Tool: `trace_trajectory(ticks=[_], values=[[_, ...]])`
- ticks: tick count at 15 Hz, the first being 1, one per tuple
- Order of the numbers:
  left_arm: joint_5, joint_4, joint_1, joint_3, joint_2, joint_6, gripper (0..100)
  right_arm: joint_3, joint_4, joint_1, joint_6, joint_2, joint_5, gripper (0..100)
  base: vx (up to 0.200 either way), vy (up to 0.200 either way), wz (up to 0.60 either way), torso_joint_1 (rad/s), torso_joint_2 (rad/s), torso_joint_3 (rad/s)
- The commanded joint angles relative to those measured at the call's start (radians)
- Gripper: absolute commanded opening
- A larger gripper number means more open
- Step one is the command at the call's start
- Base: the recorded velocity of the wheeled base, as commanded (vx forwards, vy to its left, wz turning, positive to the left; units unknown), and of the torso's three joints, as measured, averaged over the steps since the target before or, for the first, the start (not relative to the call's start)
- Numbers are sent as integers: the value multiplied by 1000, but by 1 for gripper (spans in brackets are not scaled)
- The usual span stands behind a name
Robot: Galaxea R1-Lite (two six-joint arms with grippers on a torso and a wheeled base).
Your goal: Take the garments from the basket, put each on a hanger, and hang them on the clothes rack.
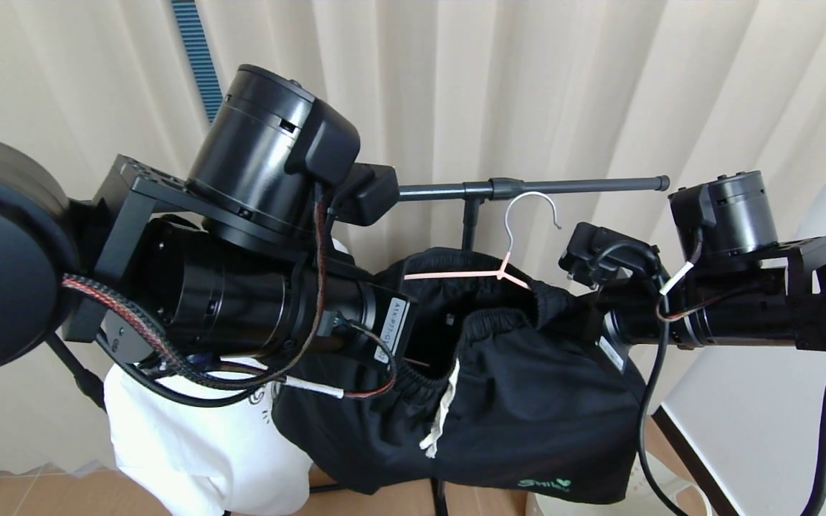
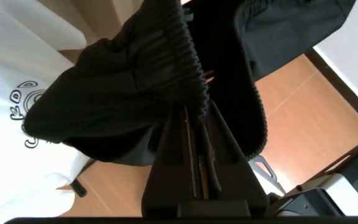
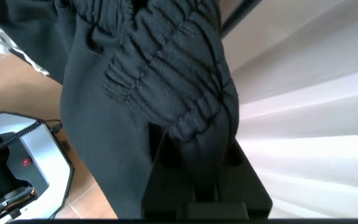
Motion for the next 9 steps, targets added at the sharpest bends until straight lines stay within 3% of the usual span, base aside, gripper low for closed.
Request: trace_trajectory(ticks=[1,6,9], values=[[0,0,-21,-36,29,-15,0,3,0,8,0,2,2,0,0,0,0,0,0,0],[-2,0,-30,-17,36,-19,0,9,-5,11,2,-8,12,0,0,0,0,0,0,0],[0,-2,-27,11,36,-13,0,71,-143,8,3,-18,86,0,0,0,0,0,0,0]])
